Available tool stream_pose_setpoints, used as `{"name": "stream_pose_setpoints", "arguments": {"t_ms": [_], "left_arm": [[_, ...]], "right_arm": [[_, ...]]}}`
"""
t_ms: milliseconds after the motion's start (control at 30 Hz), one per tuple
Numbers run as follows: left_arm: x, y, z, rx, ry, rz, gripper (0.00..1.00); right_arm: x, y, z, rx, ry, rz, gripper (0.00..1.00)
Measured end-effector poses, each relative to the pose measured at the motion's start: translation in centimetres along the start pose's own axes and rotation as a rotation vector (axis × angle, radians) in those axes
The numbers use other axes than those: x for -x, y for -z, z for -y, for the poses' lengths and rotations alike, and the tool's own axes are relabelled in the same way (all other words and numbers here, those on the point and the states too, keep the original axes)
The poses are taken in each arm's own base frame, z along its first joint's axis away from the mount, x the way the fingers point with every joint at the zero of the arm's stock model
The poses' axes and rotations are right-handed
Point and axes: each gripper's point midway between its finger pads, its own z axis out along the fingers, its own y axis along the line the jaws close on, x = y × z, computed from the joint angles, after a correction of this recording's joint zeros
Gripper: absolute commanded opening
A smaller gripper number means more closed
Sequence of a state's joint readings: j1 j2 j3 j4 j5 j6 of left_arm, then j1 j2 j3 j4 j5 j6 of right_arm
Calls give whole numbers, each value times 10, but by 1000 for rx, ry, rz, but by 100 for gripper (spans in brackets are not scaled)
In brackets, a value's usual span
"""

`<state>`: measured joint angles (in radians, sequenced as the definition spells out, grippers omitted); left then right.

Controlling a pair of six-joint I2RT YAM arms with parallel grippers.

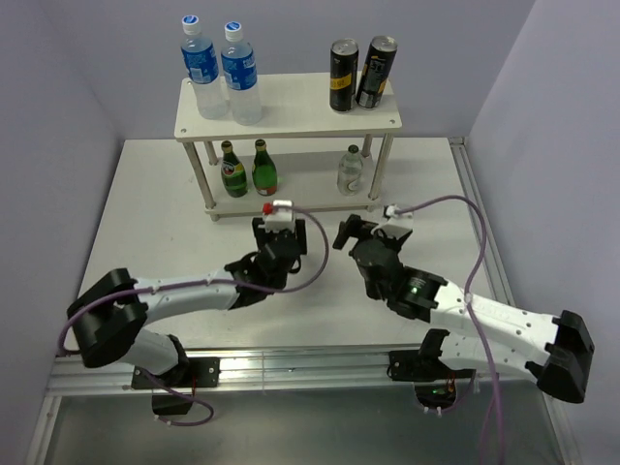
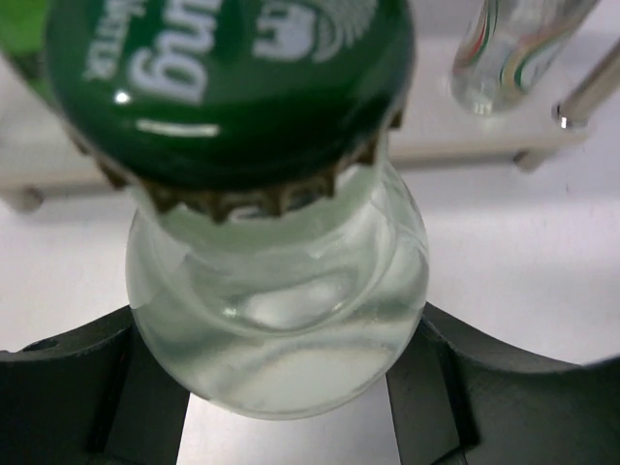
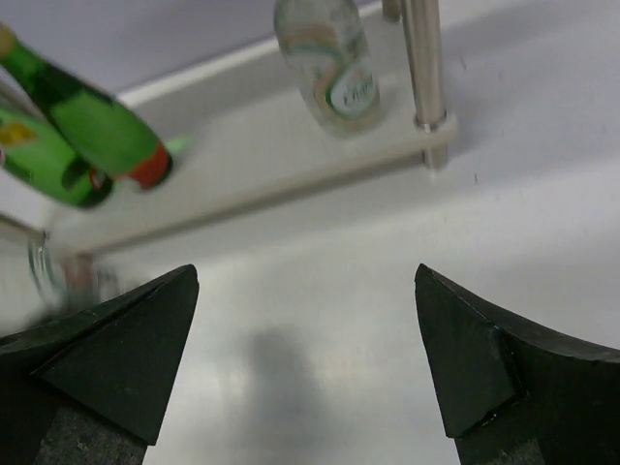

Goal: Place and organize the beverage onto the shelf

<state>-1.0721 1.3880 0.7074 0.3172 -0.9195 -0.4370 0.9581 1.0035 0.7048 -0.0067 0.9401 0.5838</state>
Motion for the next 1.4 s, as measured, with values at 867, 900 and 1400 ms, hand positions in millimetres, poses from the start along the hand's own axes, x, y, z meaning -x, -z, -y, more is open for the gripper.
{"name": "stream_pose_setpoints", "arguments": {"t_ms": [867,900,1400], "left_arm": [[15,-185,53,11,-94,-46,0],[12,-187,52,9,-94,-50,0],[10,-210,59,-49,-21,-27,0]], "right_arm": [[-73,94,58,112,-43,-207,100],[-74,94,58,111,-44,-207,100],[-75,95,62,105,-39,-211,100]]}}
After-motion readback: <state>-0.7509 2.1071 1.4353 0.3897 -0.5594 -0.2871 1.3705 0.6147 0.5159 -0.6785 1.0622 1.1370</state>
